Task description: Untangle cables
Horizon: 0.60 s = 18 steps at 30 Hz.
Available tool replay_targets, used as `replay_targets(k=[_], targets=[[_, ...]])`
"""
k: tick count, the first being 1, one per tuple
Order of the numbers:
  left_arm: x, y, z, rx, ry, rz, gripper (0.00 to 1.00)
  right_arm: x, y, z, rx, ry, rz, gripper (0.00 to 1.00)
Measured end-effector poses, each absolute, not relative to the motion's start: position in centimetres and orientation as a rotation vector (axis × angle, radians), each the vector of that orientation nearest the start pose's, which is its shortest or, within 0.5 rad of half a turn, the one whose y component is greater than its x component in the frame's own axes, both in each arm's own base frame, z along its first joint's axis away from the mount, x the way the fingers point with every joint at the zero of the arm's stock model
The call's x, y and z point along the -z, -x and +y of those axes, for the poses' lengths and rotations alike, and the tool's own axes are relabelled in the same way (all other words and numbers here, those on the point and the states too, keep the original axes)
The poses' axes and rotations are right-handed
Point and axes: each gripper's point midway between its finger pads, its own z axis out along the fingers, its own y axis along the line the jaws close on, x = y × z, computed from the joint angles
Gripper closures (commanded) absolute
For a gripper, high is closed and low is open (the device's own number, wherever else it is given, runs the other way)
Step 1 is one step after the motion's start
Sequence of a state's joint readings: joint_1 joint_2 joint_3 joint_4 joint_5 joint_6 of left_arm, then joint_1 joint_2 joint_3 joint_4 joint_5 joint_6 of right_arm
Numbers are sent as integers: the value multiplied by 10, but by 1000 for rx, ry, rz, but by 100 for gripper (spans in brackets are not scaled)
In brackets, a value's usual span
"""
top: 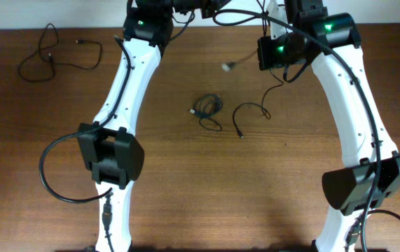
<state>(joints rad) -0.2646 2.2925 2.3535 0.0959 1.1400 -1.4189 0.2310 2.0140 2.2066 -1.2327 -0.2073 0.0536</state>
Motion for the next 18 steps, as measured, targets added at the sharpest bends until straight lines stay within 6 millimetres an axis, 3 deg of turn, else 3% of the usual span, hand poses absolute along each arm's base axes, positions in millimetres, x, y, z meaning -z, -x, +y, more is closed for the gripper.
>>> replay_targets(k=[4,5,6,8,10,11,12,14,18], targets=[[-399,-528,-290,1956,-120,1952,85,-258,-460,149,-408,291,2590,96],[-388,-532,-287,1921,-76,1999,76,-269,-458,148,-417,284,2566,96],[-374,-536,-283,1880,-15,2052,56,-291,-452,148,-427,286,2516,96],[-350,-544,-276,1787,76,2125,38,-330,-437,148,-457,298,2427,96],[-332,-549,-271,1693,133,2173,34,-377,-412,146,-488,315,2321,96],[-328,-552,-269,1651,121,2170,34,-390,-404,146,-497,320,2288,96],[-327,-554,-268,1622,101,2160,25,-406,-393,146,-517,325,2248,96],[-324,-555,-267,1587,79,2161,14,-414,-395,148,-537,311,2214,96],[-309,-550,-265,1533,46,2213,14,-441,-405,150,-594,221,2115,96]])
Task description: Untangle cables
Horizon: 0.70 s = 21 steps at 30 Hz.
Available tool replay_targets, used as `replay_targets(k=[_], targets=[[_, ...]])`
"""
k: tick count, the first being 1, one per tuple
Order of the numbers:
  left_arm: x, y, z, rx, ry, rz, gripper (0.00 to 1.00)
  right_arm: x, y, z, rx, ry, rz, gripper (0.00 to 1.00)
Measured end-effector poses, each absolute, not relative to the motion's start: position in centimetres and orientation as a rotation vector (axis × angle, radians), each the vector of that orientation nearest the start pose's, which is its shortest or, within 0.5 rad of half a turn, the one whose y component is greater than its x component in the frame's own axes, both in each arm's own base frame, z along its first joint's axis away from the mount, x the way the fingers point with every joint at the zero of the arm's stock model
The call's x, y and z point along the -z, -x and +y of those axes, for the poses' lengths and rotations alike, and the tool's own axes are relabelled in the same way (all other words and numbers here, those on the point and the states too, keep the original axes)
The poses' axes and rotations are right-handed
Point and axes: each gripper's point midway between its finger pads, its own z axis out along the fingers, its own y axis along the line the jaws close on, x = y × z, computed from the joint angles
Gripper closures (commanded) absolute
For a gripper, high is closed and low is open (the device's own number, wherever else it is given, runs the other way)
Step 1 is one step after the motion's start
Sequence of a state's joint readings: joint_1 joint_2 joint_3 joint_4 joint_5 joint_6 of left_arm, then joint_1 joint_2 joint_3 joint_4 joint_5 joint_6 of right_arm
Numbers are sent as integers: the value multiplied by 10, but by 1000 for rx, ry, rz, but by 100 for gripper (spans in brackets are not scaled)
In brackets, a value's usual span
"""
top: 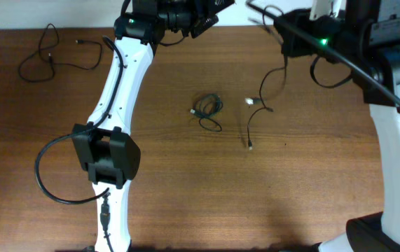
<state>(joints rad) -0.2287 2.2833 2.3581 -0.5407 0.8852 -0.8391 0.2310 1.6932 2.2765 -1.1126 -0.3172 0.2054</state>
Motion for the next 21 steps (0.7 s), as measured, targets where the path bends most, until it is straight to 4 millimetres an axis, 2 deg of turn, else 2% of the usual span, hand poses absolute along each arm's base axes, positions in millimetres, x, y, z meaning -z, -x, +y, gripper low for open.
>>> replay_targets(k=[2,4,5,7,11,12,16,18,20,21], targets=[[-306,-546,-265,1506,-32,2214,16,-467,-407,147,-633,127,2031,96],[-299,-539,-266,1486,-99,2232,16,-478,-404,132,-586,18,2001,96],[-296,-537,-266,1479,-119,2242,22,-475,-401,126,-563,-19,2021,96],[-294,-535,-266,1459,-163,2238,23,-469,-398,122,-560,-64,2049,96],[-295,-527,-273,1475,-242,2223,21,-475,-394,138,-690,-43,2039,96],[-295,-521,-278,1490,-288,2222,13,-480,-394,142,-733,-55,2022,96],[-283,-490,-296,1483,-524,2225,10,-489,-396,146,-803,-106,1996,96],[-276,-476,-300,1469,-640,2214,1,-489,-396,146,-819,-127,1998,96],[-282,-458,-306,1491,-870,2065,1,-485,-395,144,-829,-174,2016,96],[-286,-454,-307,1506,-927,2005,1,-482,-394,144,-847,-214,2029,96]])
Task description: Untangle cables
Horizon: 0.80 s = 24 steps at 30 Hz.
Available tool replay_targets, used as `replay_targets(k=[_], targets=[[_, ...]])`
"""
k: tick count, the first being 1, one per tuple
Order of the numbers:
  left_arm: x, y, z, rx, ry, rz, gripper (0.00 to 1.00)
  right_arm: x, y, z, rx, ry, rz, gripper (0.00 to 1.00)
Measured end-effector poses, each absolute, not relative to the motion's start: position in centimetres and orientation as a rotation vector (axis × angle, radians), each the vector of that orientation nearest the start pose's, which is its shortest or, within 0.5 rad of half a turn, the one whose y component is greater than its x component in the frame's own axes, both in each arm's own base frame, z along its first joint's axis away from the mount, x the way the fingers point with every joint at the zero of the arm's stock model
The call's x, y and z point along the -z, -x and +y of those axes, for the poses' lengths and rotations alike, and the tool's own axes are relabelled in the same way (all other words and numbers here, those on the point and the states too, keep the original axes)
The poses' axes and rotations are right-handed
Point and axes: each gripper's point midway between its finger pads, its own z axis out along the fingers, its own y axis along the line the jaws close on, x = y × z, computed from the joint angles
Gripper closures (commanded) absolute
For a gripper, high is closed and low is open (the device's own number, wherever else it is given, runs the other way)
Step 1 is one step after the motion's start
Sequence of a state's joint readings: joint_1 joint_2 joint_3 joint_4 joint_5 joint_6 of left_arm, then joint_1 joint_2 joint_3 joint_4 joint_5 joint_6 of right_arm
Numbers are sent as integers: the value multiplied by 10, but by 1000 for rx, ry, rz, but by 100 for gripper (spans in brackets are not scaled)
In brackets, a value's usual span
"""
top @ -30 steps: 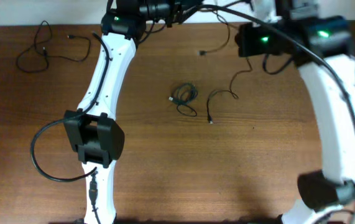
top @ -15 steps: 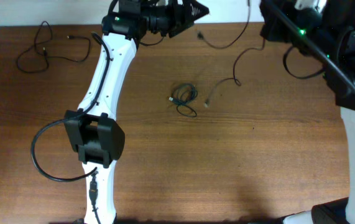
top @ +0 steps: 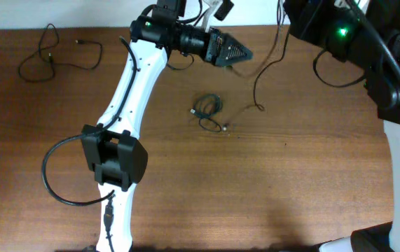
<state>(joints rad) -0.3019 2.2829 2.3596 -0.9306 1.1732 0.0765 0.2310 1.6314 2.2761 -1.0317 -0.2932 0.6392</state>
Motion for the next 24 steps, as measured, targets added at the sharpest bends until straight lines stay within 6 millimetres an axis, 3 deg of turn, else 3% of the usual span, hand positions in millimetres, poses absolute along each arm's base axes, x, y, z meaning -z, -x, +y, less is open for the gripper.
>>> replay_targets(k=[5,8,9,18,19,21,24], targets=[[-299,-439,-315,1541,-1090,1811,2,-480,-394,143,-884,-286,2039,96],[-303,-430,-330,1545,-1151,1751,2,-478,-392,144,-895,-298,2052,96],[-306,-422,-346,1538,-1204,1700,1,-475,-391,144,-902,-317,2064,96],[-310,-395,-388,1529,-1318,1611,2,-478,-389,150,-964,-332,2065,96],[-311,-392,-392,1529,-1329,1596,10,-478,-389,150,-966,-336,2065,96],[-314,-394,-395,1505,-1342,1560,57,-477,-388,150,-967,-341,2070,96],[-307,-409,-396,1400,-1315,1602,91,-476,-387,150,-970,-342,2075,96]])
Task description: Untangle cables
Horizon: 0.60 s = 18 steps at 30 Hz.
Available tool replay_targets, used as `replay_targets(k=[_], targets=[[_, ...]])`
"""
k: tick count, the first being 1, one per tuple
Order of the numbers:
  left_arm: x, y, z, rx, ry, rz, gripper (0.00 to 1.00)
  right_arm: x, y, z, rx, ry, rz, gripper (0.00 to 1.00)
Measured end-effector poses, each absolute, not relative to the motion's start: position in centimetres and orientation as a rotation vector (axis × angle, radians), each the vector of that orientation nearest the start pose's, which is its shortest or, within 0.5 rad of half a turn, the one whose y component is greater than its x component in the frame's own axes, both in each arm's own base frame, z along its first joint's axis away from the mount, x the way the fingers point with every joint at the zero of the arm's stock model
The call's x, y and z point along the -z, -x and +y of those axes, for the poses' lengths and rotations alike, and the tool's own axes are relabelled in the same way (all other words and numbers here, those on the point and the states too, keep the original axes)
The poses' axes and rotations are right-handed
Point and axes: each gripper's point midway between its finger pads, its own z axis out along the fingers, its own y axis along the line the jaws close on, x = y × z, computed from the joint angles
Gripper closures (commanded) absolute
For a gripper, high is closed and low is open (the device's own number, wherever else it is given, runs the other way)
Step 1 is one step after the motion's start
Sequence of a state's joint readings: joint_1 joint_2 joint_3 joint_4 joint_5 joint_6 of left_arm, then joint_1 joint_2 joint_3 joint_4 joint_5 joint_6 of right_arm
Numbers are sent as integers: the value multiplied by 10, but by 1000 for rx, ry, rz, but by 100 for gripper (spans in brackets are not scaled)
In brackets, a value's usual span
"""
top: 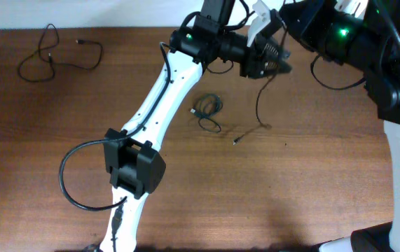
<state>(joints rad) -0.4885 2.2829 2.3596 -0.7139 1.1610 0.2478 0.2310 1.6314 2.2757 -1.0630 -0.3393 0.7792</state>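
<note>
A thin black cable (258, 105) hangs down the middle right of the overhead view, and its free plug end (236, 142) rests on the table. Its upper part disappears behind my left gripper (278, 64), which reaches in from the left and lies across it; whether those fingers pinch it I cannot tell. Just above, my right gripper (266, 24) is mostly hidden by the two arms and holds the cable's top end up. A small coiled cable (209, 108) lies on the wood left of the hanging one, apart from it.
Another loose black cable (52, 56) sprawls at the far left back of the brown table (312, 182). The left arm's elbow (136, 164) stands over the front middle. The right arm's bulk (389, 63) fills the right edge.
My left gripper has moved right and slightly down, from left of the hanging cable to lying across it. The cable's lower end has swung and now touches the table nearer the right.
My right gripper held the cable low at the back, its loop lying on the table right of the coil. It then stood higher, with the cable dangling. My left arm, first at the back edge, reached right toward the cable and now meets it.
</note>
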Motion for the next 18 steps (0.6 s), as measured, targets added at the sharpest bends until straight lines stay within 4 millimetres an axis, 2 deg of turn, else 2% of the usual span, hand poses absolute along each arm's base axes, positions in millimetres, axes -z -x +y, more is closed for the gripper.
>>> replay_targets(k=[1,2,5,6,7,8,10,14,16,18], targets=[[-305,-412,-396,1377,-1307,1619,98,-476,-387,150,-969,-341,2076,96],[-301,-418,-395,1337,-1288,1652,100,-475,-387,150,-969,-343,2079,96],[-285,-434,-391,1216,-1224,1776,100,-475,-387,150,-968,-346,2082,96],[-271,-445,-385,1120,-1184,1866,98,-475,-387,150,-967,-345,2081,96],[-268,-447,-383,1095,-1173,1889,70,-475,-387,150,-968,-346,2081,96],[-265,-448,-381,1083,-1165,1907,50,-475,-387,150,-968,-345,2082,96],[-266,-448,-381,1090,-1164,1908,33,-475,-387,150,-968,-345,2081,96],[-277,-438,-381,1205,-1194,1844,28,-474,-390,144,-931,-369,2072,96],[-282,-443,-374,1223,-1189,1815,27,-473,-395,135,-875,-408,2057,96],[-285,-455,-357,1224,-1156,1810,25,-471,-399,125,-813,-447,2039,96]])
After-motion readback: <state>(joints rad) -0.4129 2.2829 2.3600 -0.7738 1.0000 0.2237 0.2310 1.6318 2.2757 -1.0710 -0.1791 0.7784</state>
